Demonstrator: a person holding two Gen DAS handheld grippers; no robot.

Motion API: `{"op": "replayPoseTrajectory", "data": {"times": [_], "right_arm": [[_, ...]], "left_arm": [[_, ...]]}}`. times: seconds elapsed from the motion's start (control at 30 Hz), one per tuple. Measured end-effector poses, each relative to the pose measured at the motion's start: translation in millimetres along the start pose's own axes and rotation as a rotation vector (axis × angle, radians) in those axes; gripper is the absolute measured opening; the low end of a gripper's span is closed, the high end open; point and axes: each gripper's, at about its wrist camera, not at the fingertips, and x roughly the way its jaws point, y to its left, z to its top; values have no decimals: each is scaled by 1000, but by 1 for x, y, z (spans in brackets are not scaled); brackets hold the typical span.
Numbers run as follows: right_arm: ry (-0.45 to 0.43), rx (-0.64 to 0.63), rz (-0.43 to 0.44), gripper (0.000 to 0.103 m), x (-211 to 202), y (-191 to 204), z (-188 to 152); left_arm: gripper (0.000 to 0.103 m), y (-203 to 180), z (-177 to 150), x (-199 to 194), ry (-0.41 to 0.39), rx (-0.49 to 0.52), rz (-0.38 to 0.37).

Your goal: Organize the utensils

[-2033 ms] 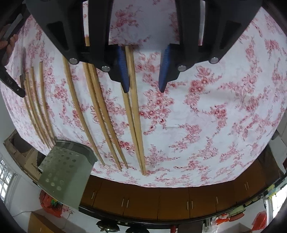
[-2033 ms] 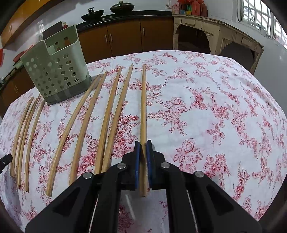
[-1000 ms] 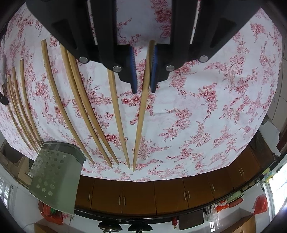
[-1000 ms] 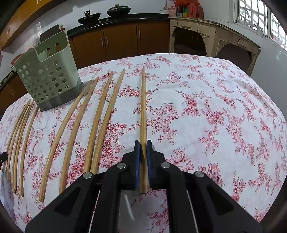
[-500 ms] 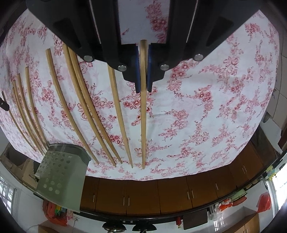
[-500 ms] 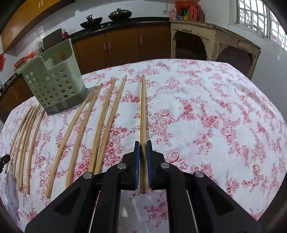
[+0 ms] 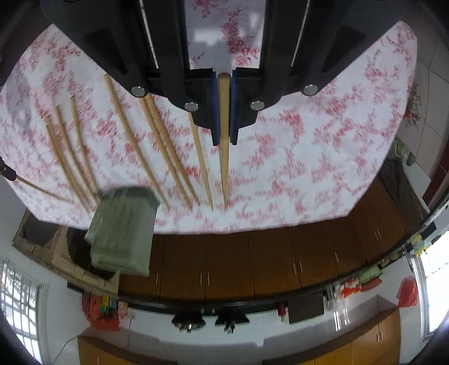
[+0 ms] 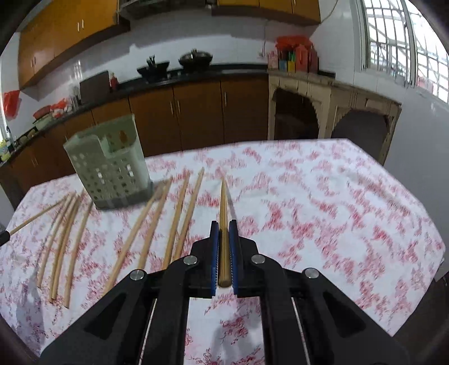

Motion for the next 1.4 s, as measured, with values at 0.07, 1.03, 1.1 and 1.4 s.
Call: {"op": "replayPoseTrajectory", "data": {"times": [0.07, 1.03, 1.1, 1.4], "right_arm": [[-22, 4, 3, 8, -5, -2, 5], [93, 0, 84, 7, 14, -27, 15], [157, 3, 91, 22, 21, -29, -6], [289, -73, 20, 11, 45, -17, -62]], "left_arm": [[8, 2, 6, -6, -23, -9, -4], [8, 24, 74, -62, -274, -79, 3], [8, 25, 74, -62, -273, -78, 3], [8, 25, 73, -62, -273, -81, 1]]}}
